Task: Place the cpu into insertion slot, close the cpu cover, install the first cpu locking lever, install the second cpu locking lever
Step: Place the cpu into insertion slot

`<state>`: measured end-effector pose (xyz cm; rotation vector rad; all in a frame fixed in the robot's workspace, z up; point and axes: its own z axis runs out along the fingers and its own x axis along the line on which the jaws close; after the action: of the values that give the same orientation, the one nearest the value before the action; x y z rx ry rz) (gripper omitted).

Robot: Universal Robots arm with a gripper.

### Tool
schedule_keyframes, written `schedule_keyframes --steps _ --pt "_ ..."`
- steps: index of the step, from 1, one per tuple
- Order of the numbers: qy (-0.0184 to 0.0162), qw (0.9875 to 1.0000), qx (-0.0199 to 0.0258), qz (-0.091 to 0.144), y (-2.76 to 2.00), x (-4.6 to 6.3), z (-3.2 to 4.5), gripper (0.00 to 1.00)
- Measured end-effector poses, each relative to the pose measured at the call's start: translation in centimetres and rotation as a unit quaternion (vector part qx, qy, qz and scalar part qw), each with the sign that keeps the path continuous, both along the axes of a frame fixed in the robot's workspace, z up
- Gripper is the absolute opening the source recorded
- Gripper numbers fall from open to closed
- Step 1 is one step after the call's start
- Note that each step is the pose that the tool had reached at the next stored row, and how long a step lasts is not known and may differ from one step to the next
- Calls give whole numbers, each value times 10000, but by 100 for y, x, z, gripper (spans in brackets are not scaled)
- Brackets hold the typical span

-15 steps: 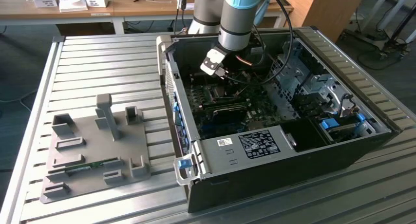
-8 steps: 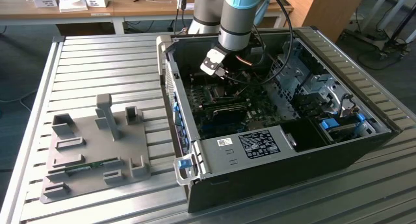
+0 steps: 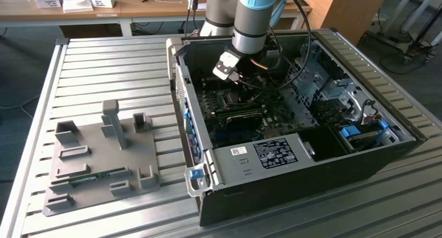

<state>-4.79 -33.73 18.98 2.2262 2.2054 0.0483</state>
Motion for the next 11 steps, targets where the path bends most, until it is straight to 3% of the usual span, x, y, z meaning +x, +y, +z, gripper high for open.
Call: schedule_keyframes --steps 11 --pt "0 10000 0 0 1 0 0 54"
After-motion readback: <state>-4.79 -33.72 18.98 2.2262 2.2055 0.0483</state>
